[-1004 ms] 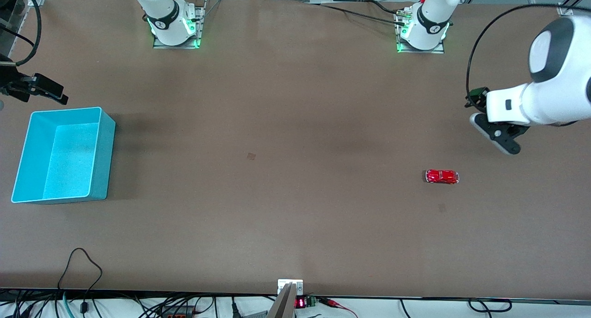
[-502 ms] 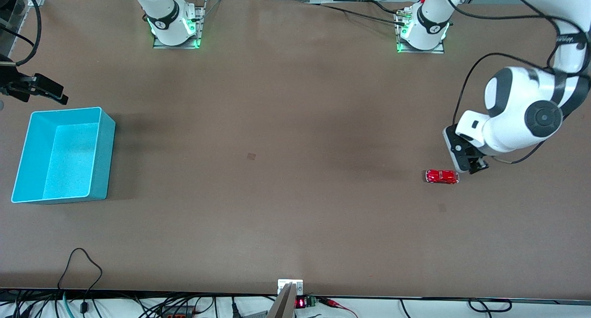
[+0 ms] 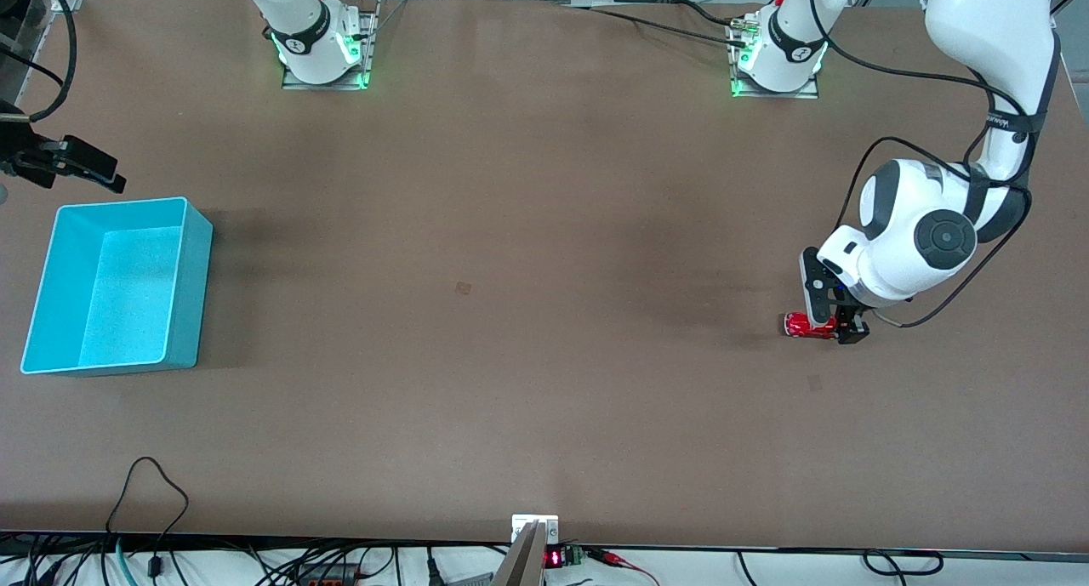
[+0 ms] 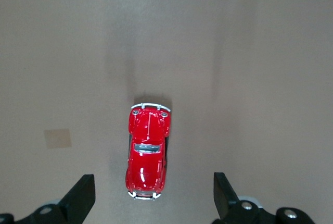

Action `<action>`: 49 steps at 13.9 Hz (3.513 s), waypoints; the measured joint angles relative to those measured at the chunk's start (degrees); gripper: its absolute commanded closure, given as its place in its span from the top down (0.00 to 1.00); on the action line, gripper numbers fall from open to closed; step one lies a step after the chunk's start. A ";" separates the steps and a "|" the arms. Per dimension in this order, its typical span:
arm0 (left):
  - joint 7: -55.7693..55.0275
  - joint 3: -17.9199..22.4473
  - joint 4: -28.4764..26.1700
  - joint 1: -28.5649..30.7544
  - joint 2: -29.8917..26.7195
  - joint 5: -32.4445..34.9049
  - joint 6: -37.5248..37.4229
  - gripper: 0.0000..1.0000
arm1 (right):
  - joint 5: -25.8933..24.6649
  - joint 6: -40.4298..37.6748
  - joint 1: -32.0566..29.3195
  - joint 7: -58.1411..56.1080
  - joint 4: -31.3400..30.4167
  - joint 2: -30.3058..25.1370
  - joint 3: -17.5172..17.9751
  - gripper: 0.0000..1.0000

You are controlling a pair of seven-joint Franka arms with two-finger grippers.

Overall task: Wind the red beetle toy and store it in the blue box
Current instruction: 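Close the left gripper on the red beetle car, then drag the held car backward along the table with the left gripper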

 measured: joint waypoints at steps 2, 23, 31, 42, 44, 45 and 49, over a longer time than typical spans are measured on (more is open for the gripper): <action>0.58 0.07 -0.15 0.65 1.65 0.02 2.42 1.00 | 0.00 0.00 0.00 0.00 0.00 0.01 0.00 1.00; 6.71 0.24 0.06 1.75 6.16 0.93 8.00 0.23 | 0.00 0.02 0.00 0.00 -0.01 0.04 0.00 1.00; 7.83 0.49 0.15 6.03 6.24 0.94 8.01 0.23 | 0.00 0.03 0.05 0.00 -0.03 0.10 0.04 1.00; 13.84 0.53 0.64 13.59 6.59 0.93 8.33 0.24 | 0.00 0.04 0.24 0.00 -0.03 0.11 0.06 1.00; 14.59 0.53 0.69 13.88 6.62 0.93 8.33 0.24 | 0.00 0.04 0.25 0.00 -0.04 0.12 0.06 1.00; 14.77 0.53 0.74 13.98 6.65 0.93 8.33 0.24 | 0.00 0.04 0.26 0.00 -0.04 0.13 0.06 1.00; 15.70 0.51 0.81 14.26 6.70 0.93 8.32 0.25 | 0.00 0.04 0.27 0.00 -0.04 0.14 0.06 1.00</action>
